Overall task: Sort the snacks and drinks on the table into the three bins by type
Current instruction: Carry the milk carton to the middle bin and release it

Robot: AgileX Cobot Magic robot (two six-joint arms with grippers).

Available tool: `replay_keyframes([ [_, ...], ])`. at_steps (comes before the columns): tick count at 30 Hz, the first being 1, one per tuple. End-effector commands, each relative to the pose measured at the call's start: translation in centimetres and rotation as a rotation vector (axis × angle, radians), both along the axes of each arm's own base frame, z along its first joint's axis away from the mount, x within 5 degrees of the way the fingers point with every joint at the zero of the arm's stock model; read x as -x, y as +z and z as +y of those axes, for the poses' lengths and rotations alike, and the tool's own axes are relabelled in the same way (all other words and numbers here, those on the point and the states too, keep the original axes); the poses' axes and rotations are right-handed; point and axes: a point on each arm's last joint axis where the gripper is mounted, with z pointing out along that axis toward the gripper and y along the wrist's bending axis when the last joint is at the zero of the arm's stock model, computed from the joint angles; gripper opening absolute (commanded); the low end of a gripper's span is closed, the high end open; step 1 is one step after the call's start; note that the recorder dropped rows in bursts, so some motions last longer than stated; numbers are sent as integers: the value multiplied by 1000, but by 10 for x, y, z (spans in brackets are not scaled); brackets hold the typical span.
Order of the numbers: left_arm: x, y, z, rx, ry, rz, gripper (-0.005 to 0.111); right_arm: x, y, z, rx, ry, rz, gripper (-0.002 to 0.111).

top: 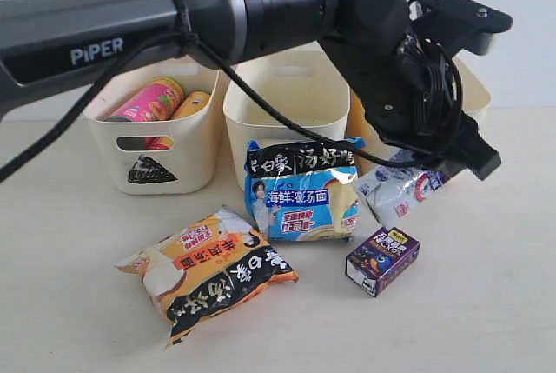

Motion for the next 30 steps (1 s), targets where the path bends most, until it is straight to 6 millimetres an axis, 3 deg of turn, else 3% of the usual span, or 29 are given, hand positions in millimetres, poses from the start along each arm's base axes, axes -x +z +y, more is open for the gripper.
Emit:
replay_keyframes([
  [1, -12, 29, 20, 52, 34, -47, 4, 0, -1, 0, 0, -2, -9, 0],
  [6, -29, 51, 41, 64, 81, -157, 4, 0, -1, 0, 0, -2, -9, 0],
  [17, -68, 67, 69, 60, 200, -406, 4, 0, -1, 0, 0, -2, -9, 0],
  [23, -90, 55, 79, 78, 237, -428, 4, 0, -1, 0, 0, -2, -9, 0],
  [30, -114, 27, 84, 73, 261, -433, 4, 0, -1, 0, 0, -2, -9, 0],
])
